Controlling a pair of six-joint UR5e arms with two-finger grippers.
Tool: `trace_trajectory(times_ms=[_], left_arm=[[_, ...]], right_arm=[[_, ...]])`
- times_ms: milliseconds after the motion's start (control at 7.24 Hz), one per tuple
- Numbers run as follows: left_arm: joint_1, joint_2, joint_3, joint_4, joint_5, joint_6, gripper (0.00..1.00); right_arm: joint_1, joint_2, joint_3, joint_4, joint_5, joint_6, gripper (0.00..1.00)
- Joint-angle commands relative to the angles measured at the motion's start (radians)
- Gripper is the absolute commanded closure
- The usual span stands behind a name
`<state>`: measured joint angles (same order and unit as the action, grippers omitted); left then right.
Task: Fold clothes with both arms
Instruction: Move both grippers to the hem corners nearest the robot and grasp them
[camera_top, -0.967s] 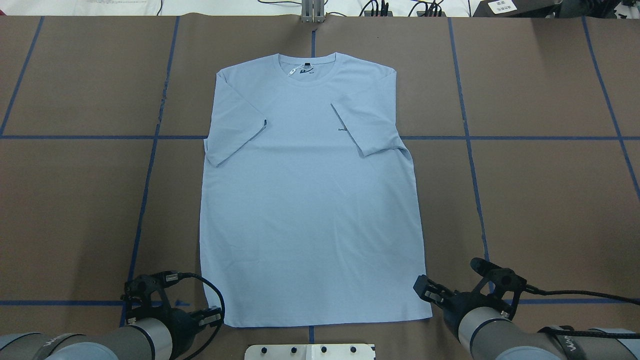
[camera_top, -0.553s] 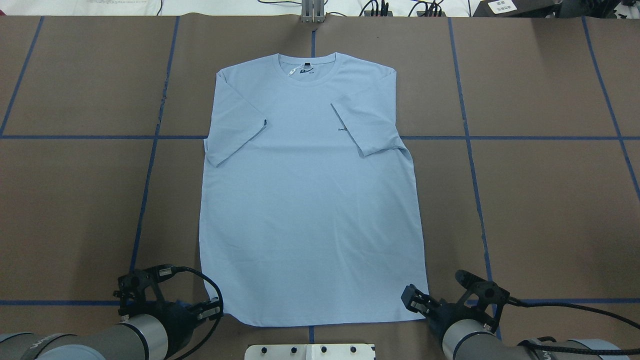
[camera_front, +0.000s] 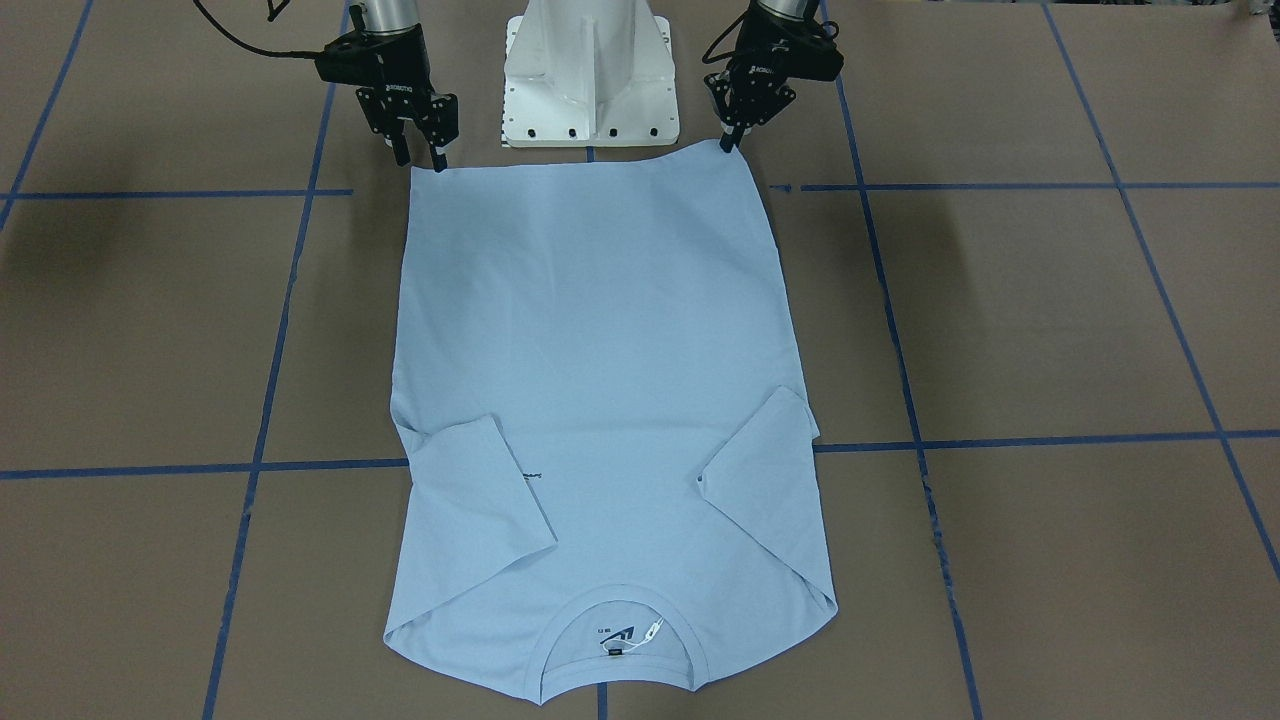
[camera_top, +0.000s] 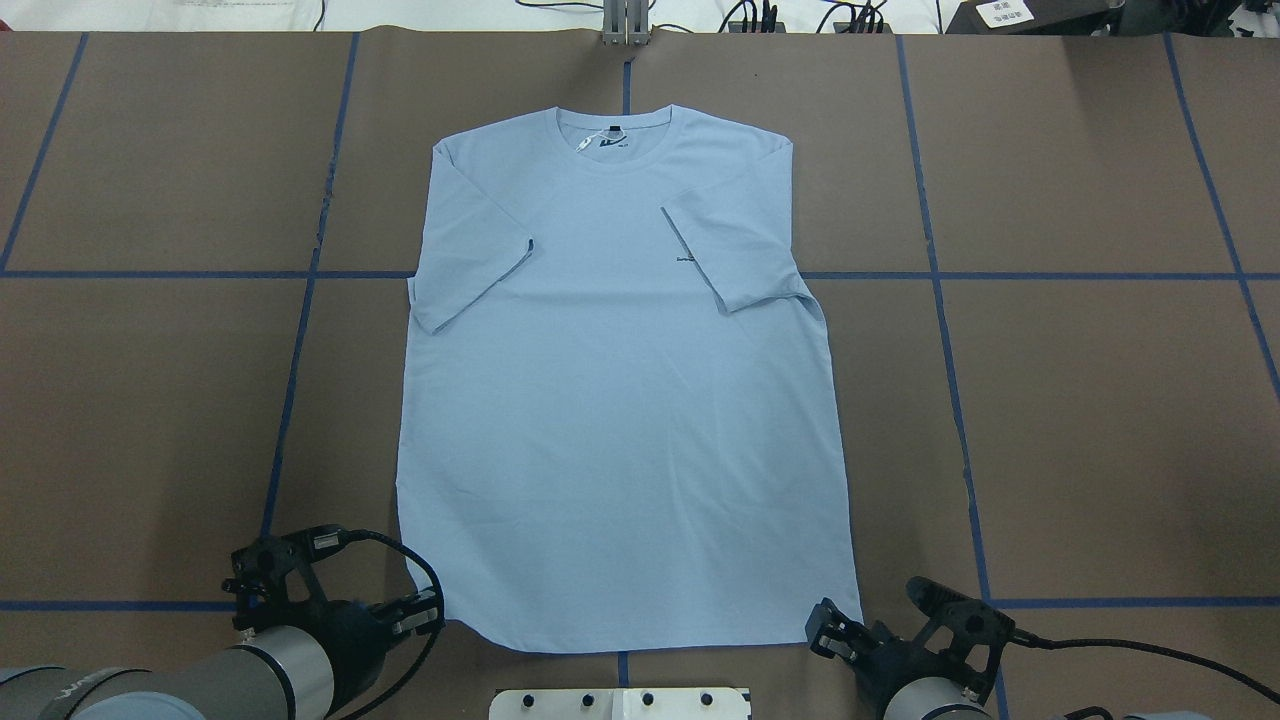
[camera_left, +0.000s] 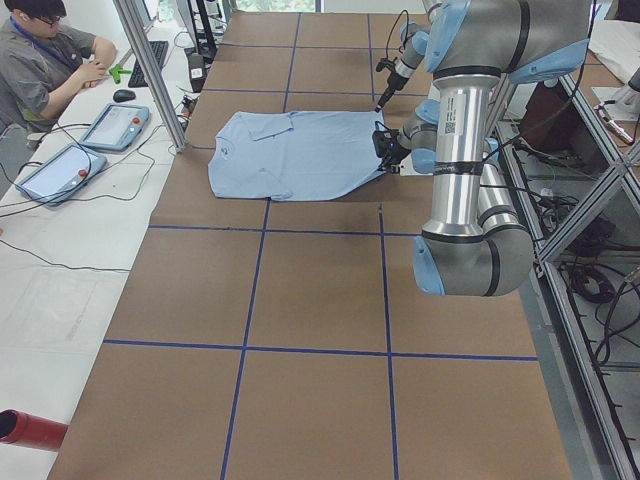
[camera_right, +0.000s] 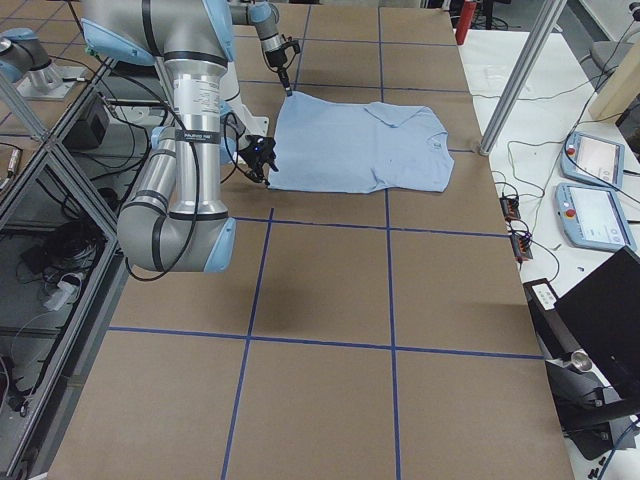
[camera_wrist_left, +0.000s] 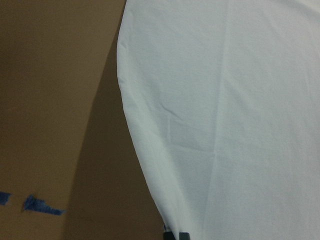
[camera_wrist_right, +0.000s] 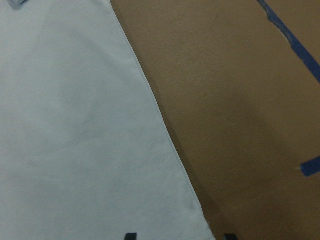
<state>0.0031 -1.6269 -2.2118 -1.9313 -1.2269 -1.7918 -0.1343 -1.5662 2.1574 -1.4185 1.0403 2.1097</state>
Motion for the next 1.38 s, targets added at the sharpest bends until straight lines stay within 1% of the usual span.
trace_trajectory(times_ms=[0, 138, 276, 415, 553, 691, 967, 1106, 1244], left_arm=[[0.002, 0.002, 0.001, 0.002, 0.001, 0.0, 1.0], [0.002, 0.004, 0.001, 0.002, 0.001, 0.0, 1.0], [0.0, 0.004, 0.001, 0.002, 0.001, 0.0, 1.0], [0.002, 0.004, 0.001, 0.002, 0.001, 0.0, 1.0], [0.002, 0.004, 0.001, 0.002, 0.001, 0.0, 1.0], [0.0, 0.004, 0.001, 0.002, 0.001, 0.0, 1.0], [0.002, 0.006, 0.007, 0.003, 0.001, 0.0, 1.0], [0.0, 0.007, 0.004, 0.003, -0.002, 0.002, 1.0], [0.0, 0.004, -0.014, 0.003, -0.006, 0.002, 1.0]], right_arm=[[-0.007, 0.0, -0.036, 0.0, -0.017, 0.001, 0.35], [-0.007, 0.0, -0.037, 0.0, -0.017, 0.001, 0.35], [-0.007, 0.005, -0.037, 0.0, -0.019, 0.001, 0.5], [-0.011, 0.006, -0.04, 0.0, -0.019, 0.001, 0.72], [-0.019, 0.0, -0.044, 0.0, -0.019, 0.001, 0.83], [-0.018, 0.0, -0.044, -0.002, -0.019, 0.0, 1.0], [-0.014, 0.0, -0.039, -0.011, -0.019, -0.008, 1.0], [-0.014, 0.008, 0.001, -0.092, -0.014, -0.016, 1.0], [-0.016, 0.009, 0.122, -0.203, -0.006, -0.043, 1.0]])
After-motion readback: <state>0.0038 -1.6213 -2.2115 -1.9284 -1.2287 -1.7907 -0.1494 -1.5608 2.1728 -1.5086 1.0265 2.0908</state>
